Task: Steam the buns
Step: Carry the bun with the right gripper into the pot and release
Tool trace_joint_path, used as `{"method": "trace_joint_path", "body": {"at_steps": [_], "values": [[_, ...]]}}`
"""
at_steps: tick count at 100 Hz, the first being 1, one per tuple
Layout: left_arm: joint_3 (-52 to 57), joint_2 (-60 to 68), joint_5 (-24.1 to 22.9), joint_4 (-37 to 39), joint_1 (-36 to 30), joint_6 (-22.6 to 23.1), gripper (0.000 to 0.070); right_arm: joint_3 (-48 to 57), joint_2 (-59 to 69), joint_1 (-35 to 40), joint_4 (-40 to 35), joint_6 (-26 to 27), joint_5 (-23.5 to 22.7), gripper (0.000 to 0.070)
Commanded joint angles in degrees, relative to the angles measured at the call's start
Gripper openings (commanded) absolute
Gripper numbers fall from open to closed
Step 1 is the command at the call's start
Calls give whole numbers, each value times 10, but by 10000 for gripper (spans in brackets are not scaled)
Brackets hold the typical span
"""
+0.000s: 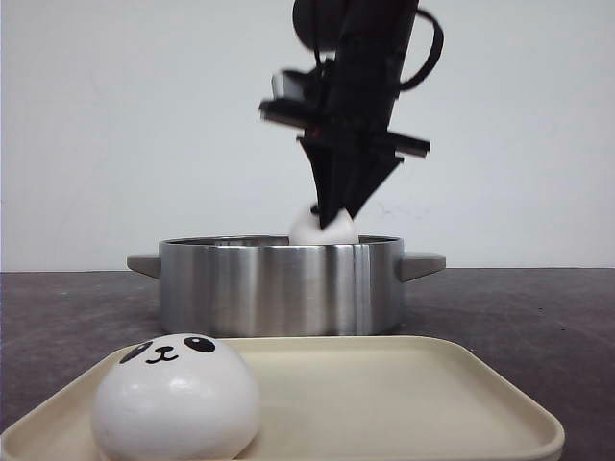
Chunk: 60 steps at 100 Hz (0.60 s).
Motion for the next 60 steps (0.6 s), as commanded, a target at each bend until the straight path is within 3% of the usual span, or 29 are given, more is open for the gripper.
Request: {"method": "trace_joint_path", "body": {"at_steps": [1, 60], "values": [[11, 5, -3, -31, -3, -1, 514, 11, 21, 3, -2, -4, -2, 0], [11, 5, -3, -31, -3, -1, 514, 10, 70, -7, 6, -3, -4, 0]]}}
